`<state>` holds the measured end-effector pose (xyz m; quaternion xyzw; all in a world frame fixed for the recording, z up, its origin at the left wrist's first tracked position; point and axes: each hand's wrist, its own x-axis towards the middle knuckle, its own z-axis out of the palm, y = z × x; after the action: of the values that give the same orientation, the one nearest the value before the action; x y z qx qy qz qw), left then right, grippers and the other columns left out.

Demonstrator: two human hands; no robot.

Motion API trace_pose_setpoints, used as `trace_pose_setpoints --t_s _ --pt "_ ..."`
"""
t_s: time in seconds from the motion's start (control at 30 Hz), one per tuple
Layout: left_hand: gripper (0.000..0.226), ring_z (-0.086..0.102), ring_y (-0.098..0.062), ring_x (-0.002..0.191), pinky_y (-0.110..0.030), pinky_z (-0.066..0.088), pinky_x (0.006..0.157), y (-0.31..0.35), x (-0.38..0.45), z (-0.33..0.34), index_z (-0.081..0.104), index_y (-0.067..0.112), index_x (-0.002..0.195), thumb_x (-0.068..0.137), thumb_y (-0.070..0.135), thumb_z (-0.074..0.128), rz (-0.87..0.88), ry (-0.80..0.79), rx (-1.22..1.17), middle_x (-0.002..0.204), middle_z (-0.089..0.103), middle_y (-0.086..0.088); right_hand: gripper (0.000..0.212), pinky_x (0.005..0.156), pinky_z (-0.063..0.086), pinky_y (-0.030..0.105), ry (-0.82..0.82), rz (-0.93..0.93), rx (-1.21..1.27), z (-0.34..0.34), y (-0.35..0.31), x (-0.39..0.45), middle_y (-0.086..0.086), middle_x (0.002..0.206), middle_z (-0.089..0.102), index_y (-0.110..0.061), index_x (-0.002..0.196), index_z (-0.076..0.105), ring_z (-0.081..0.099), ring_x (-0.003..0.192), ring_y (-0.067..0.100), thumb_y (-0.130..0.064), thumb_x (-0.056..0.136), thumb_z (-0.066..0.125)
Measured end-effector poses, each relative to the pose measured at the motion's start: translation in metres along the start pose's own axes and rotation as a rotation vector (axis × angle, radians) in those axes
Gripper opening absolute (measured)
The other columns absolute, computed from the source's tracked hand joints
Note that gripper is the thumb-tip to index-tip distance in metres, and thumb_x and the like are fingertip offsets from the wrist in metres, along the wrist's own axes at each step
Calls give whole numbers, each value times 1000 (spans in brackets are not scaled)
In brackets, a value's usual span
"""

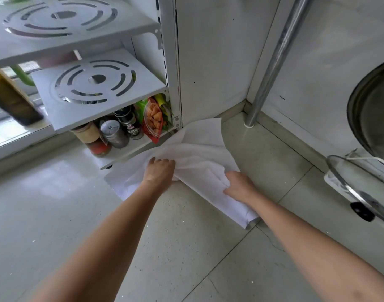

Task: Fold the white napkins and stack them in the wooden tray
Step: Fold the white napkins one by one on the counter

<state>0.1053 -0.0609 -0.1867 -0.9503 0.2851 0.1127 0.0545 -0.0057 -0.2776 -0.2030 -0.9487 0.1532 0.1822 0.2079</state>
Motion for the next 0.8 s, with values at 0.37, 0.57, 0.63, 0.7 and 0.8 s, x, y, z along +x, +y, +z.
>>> trace_pose_setpoints --t_s 0.37,0.57,0.63,0.7,0.8 --pt "48 34 -9 137 -33 -14 117 -43 -92 -38 51 31 134 88 36 63 575 35 -89 130 56 15 38 50 22 23 -19 -694 -359 -26 -87 -110 -9 71 32 -27 78 43 37 67 16 11 79 46" --pt "72 28 -8 136 -29 23 116 -89 -196 -52 43 27 140 77 35 77 430 5 -487 145 40 10 35 54 30 14 -295 -570 258 -45 -165 -173 -17 55 42 -18 54 53 38 54 -1 -4 81 69" --pt "96 0 -4 144 -27 8 115 -102 -238 -55 26 34 149 71 37 82 445 -52 -583 154 17 21 10 62 42 22 -440 -616 219 -45 -195 -197 -9 68 59 -11 76 70 51 63 5 -4 82 69" --pt "92 -6 1 144 -28 5 114 -114 -278 -57 28 49 142 68 40 83 472 -154 -649 153 16 28 17 78 50 34 -542 -645 163 -38 -223 -217 5 91 70 -7 101 72 63 82 19 -6 84 67" --pt "53 37 16 126 -23 26 111 -140 -329 -56 55 60 114 72 42 81 410 -286 -799 125 48 42 22 77 49 19 -686 -654 187 -22 -262 -237 -9 89 70 -18 101 72 64 84 3 -6 86 62"
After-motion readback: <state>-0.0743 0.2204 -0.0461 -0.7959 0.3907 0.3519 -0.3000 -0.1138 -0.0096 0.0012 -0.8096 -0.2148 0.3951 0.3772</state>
